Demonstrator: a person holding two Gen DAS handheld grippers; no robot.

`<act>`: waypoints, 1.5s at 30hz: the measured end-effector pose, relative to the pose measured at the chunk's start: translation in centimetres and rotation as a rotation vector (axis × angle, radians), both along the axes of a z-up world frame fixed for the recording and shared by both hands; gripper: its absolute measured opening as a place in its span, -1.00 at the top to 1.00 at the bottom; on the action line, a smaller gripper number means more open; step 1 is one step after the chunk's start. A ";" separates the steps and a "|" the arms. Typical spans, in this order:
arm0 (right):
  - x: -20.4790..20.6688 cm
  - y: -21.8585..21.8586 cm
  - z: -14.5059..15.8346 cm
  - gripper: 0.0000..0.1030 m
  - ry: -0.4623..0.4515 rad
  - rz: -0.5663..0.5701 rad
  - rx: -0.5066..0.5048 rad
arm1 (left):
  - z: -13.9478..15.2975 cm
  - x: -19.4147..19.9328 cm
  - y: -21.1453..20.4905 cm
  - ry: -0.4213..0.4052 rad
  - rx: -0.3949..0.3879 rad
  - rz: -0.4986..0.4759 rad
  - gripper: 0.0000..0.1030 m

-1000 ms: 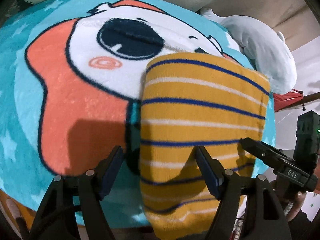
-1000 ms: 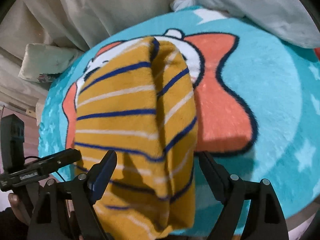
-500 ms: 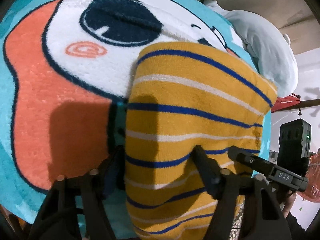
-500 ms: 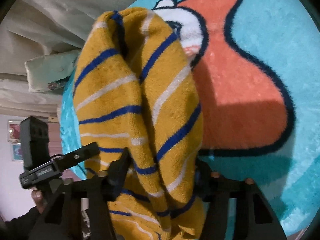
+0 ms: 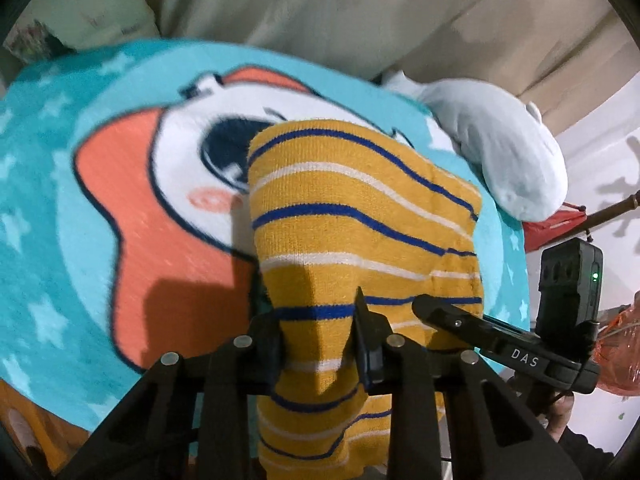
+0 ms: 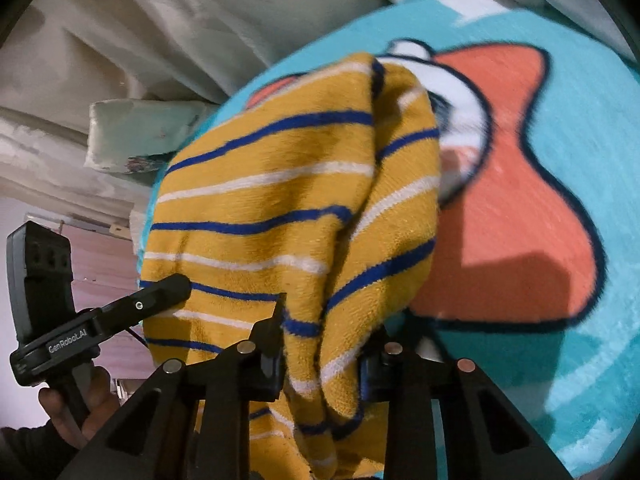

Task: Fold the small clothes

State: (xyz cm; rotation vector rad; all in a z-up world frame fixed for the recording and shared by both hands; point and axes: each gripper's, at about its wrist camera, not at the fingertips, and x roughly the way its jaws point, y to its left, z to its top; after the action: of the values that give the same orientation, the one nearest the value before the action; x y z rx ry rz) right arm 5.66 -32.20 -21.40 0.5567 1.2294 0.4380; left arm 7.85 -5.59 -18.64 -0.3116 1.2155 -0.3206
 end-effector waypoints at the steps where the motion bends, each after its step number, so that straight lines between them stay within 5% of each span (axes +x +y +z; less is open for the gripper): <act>1: 0.5 0.5 0.3 0.45 -0.012 0.005 0.003 | 0.4 0.4 0.6 -0.011 0.003 0.008 0.47; 8: 5.4 4.5 1.4 0.46 -0.080 0.038 -0.006 | 1.4 3.7 4.5 -0.086 0.070 0.025 0.46; 20: 9.4 7.9 -0.8 0.48 -0.083 0.025 -0.123 | -2.8 8.2 6.8 -0.086 0.110 0.015 0.44; 23: 9.7 8.2 -1.9 0.45 -0.060 0.025 -0.141 | -4.2 8.8 7.0 -0.062 0.120 0.020 0.27; 26: 10.2 7.9 -3.0 0.06 -0.017 0.017 -0.131 | -5.2 9.1 7.8 -0.033 0.130 0.032 -0.12; 33: 7.4 7.2 1.3 -0.33 -0.015 -0.011 -0.216 | -3.4 5.2 10.5 0.000 0.085 0.053 -0.35; 36: 5.3 7.2 1.7 -0.34 0.000 -0.032 -0.234 | -4.4 2.6 10.7 0.046 0.073 0.051 -0.35; 42: 3.8 7.5 -1.3 0.43 0.051 -0.051 -0.308 | -6.8 0.3 9.7 0.080 0.111 0.098 -0.23; 45: 3.8 7.6 -2.3 0.72 0.046 -0.046 -0.303 | -7.2 0.7 8.9 0.097 0.054 0.065 0.58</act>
State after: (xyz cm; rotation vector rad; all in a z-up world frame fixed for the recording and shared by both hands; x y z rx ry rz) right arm 9.47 -24.62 -23.70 0.3359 1.2957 0.1946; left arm 8.51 3.30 -25.85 -0.3223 1.3044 -0.2180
